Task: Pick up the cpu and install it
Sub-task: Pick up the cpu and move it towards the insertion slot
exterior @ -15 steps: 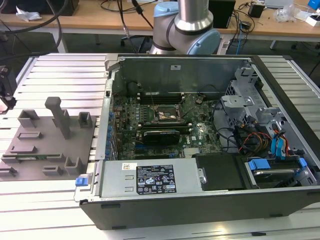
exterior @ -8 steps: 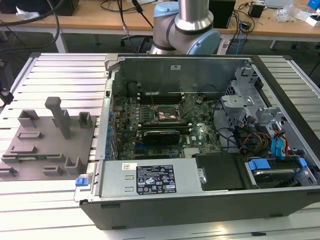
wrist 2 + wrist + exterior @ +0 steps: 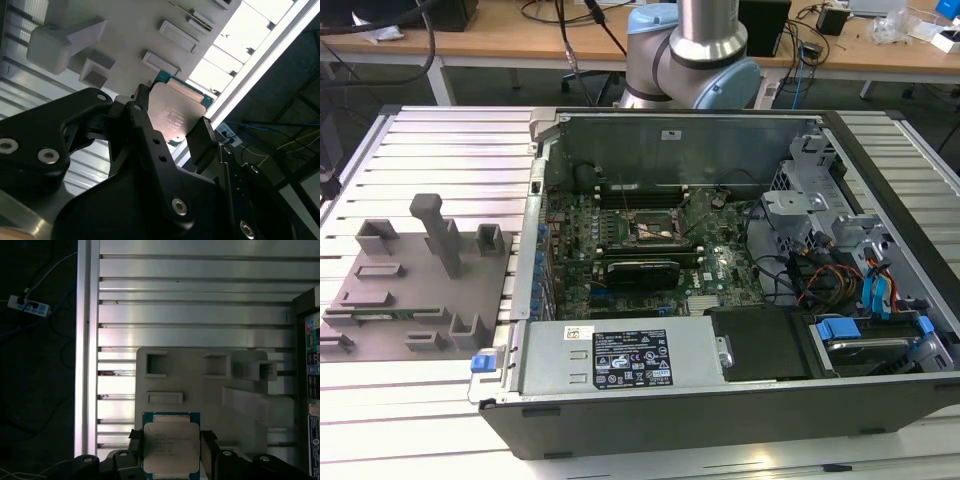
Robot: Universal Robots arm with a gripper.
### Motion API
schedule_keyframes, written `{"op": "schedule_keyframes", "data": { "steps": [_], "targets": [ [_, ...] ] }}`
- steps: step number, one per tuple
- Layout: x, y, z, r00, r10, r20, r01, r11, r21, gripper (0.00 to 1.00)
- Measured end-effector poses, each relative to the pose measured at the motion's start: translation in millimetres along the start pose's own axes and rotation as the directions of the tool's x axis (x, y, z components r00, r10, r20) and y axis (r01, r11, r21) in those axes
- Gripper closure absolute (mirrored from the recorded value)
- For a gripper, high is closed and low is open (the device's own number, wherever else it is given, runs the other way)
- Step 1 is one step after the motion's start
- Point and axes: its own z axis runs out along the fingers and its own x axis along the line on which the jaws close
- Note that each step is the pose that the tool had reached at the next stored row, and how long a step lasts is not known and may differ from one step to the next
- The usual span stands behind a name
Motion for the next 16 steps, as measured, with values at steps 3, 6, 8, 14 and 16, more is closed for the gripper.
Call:
{"op": "schedule_keyframes", "data": {
  "steps": [3, 6, 8, 14, 16],
  "targets": [
    [-0.1, 0.5, -7.5, 1.0, 0.0, 0.0, 0.0, 1.0, 0.0, 0.45],
    [-0.3, 1.2, -18.4, 1.0, 0.0, 0.0, 0.0, 1.0, 0.0, 0.45],
    [-0.4, 1.8, -26.0, 1.0, 0.0, 0.0, 0.0, 1.0, 0.0, 0.45],
    [-0.6, 3.2, -39.5, 1.0, 0.0, 0.0, 0.0, 1.0, 0.0, 0.45],
    [-0.7, 3.9, -47.2, 1.0, 0.0, 0.0, 0.0, 1.0, 0.0, 0.45]
  ]
}}
